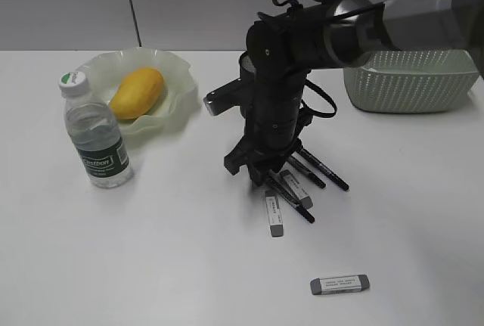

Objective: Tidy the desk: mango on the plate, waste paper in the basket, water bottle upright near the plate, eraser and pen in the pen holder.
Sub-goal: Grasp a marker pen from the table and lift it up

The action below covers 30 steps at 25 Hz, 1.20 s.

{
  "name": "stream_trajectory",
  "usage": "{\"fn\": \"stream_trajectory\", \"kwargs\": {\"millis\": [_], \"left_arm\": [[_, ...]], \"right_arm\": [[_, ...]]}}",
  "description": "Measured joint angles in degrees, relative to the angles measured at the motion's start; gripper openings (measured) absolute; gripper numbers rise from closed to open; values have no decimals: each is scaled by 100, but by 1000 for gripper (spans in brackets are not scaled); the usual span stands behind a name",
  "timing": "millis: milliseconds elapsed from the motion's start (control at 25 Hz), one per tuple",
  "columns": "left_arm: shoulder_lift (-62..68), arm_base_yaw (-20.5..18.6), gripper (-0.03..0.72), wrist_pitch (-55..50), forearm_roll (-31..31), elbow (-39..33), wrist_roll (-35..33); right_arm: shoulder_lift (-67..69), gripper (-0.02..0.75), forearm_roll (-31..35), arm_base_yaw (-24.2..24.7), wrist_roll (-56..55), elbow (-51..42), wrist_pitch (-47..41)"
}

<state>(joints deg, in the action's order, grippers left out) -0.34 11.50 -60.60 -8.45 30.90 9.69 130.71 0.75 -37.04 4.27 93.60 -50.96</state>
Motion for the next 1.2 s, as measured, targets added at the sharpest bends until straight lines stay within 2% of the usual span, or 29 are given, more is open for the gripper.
{"fn": "stream_trajectory", "kwargs": {"millis": [280,360,640,1080,1200], "left_arm": [[0,0,435,0,0,0,-2],[0,0,435,0,0,0,-2],[0,0,435,0,0,0,-2],[0,0,435,0,0,0,-2],[0,0,435,0,0,0,-2]], "right_arm": [[-207,330,-36,15,-13,357,-301],[-385,332,-234,104,-70,498,-298],[-184,332,-18,1003,202,562,-311],[218,332,160,1009,334,556,-258],[253,301,120,1009,334,556,-182]]}}
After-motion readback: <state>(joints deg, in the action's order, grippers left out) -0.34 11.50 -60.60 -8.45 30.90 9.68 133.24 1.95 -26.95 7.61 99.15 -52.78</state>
